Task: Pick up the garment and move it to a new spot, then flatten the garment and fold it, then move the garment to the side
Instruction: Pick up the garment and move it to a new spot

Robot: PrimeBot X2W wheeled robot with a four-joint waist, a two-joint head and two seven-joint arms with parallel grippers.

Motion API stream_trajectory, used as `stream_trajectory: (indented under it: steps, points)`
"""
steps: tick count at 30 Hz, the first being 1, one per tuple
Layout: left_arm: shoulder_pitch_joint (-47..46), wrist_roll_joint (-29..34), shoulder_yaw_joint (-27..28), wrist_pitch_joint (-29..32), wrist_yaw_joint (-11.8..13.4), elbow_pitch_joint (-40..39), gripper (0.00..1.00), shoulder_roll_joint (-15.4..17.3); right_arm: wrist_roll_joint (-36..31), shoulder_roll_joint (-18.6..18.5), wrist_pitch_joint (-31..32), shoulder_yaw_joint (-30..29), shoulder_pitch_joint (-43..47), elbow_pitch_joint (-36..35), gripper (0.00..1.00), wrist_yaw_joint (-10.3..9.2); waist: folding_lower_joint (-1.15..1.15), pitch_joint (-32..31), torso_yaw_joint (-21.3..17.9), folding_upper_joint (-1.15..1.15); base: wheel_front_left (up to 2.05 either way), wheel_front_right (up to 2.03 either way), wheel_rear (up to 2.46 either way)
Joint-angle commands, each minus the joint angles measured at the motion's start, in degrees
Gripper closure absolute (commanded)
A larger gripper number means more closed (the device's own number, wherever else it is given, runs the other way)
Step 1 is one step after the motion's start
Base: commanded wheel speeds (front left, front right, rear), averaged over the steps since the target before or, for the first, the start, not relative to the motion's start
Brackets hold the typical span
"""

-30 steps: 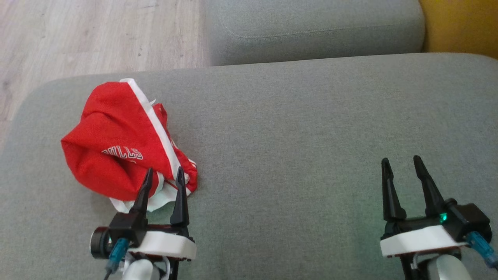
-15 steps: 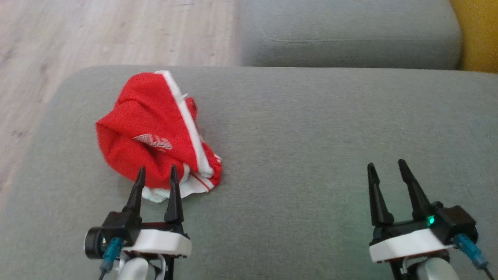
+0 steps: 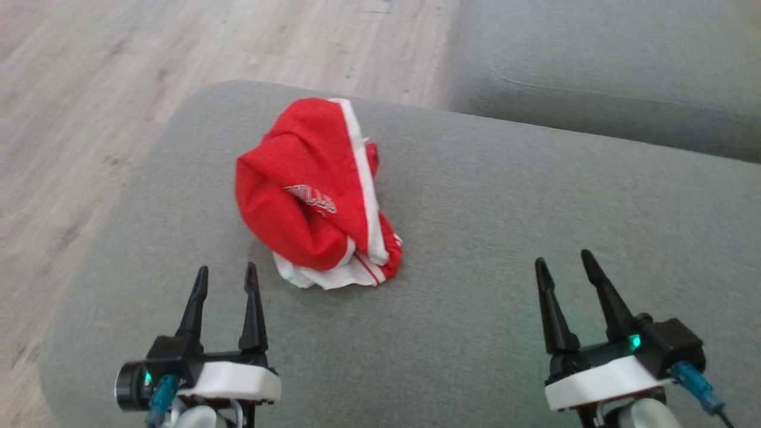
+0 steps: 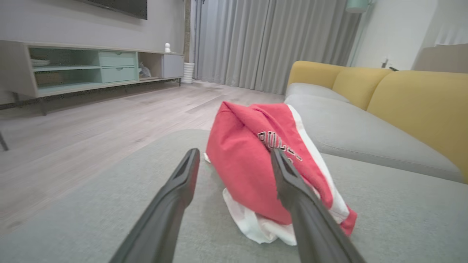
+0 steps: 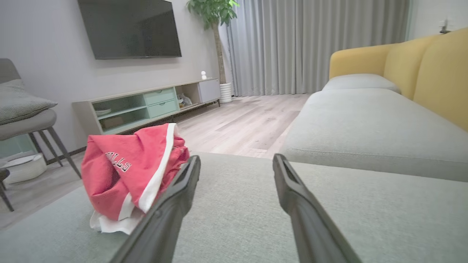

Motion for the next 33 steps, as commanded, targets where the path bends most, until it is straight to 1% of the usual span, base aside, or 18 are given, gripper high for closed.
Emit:
stream_trajectory:
  steps: [1,8,13,18,22,26,29,33]
  points:
    - [-1.69,0.48,2.21,-0.56,0.49,-2.27,0.0,-0.02,0.69,-0.48,-0.62,1.91,-0.97,-1.76,0.0,-0.04,0.0,-0.44,1.91,0.0,0.0,0.0,0.0]
    - [-1.03,0.55,2.53,-0.56,0.5,-2.36,0.0,-0.03,1.11,-0.48,-0.62,3.84,-0.98,-1.3,0.0,-0.04,0.0,-0.53,4.35,0.0,0.0,0.0,0.0]
    - [-0.57,0.75,2.86,-0.56,0.43,-2.16,0.0,-0.03,1.15,-0.48,-0.62,4.44,-0.87,-1.21,0.0,-0.04,0.0,-0.29,5.01,0.0,0.0,0.0,0.0]
    - [-0.92,1.26,3.54,-0.56,0.36,-2.21,0.0,-0.03,1.4,-0.48,-0.62,4.75,-0.89,-1.29,0.0,-0.04,0.0,0.48,4.48,0.0,0.0,0.0,0.0]
    - [-2.39,2.75,4.27,-0.56,-0.3,-1.88,0.0,0.03,1.04,-0.48,-0.62,4.76,-1.38,-0.95,0.0,-0.04,0.0,1.96,2.81,0.0,0.0,0.0,0.0]
    - [-6.57,4.15,4.47,-0.56,-2.24,-0.16,0.0,1.41,0.49,-0.48,-0.62,4.82,-2.69,-1.18,0.0,-0.04,0.0,4.78,0.19,0.0,0.0,0.0,0.0]
    - [-12.61,5.12,3.4,0.23,-4.68,4.17,0.0,3.54,0.02,-0.48,-0.62,4.48,-3.74,-1.19,0.0,-0.04,0.0,7.06,-1.73,0.0,0.0,0.0,0.0]
    - [-22.63,5.21,2.27,6.52,-7.69,10.97,0.0,6.16,-0.64,-0.48,-0.62,4.23,-5.2,-0.99,0.0,-0.04,0.0,10.13,-4.22,0.0,0.0,0.0,0.0]
